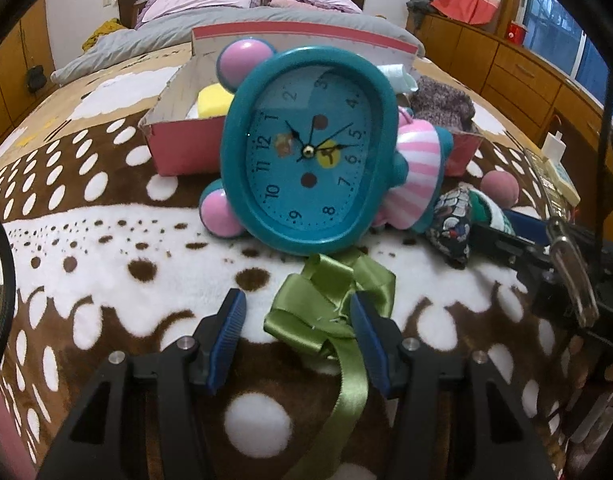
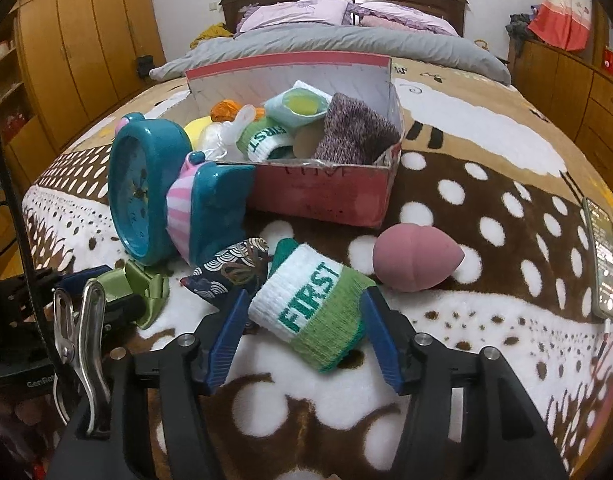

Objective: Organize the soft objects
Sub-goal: 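Grasp the green ribbon with the left tool while the right tool grasps the green-white FIRST sock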

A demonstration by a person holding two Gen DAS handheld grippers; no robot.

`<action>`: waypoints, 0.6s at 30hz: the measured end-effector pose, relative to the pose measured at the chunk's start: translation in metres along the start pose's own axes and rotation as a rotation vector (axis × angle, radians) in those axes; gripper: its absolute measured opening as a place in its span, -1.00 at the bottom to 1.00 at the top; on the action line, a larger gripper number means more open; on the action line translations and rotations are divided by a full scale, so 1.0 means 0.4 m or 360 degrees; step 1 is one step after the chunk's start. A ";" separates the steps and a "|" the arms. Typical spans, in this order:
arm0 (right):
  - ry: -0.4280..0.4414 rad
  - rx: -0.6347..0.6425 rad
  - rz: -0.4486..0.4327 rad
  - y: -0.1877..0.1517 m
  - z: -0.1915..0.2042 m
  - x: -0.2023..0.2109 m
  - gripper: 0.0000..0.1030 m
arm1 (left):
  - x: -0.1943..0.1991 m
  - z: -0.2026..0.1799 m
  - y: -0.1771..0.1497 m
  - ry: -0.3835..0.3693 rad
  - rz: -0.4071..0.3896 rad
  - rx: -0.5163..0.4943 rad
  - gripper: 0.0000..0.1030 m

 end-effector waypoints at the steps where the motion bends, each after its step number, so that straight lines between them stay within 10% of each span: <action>1: 0.0003 -0.0005 0.0003 -0.001 -0.001 -0.001 0.17 | 0.001 0.000 -0.002 0.0001 -0.0004 -0.0001 0.11; 10: -0.0020 -0.0005 0.0037 -0.015 0.004 -0.006 0.16 | 0.013 -0.011 -0.024 -0.0033 -0.0033 -0.0024 0.08; 18: 0.0007 -0.0073 0.0035 -0.023 -0.013 0.001 -0.12 | 0.025 -0.025 -0.023 -0.0096 -0.0039 -0.0017 -0.42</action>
Point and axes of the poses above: each gripper's, at about its wrist camera, not at the fingertips, and x roughly against the way its jaws point, z to its left, y to its top, the point moved 2 cm from there along -x, roughly the way its jaws point, and after that the axes turned 13 degrees about -y, right-handed, at the moved point
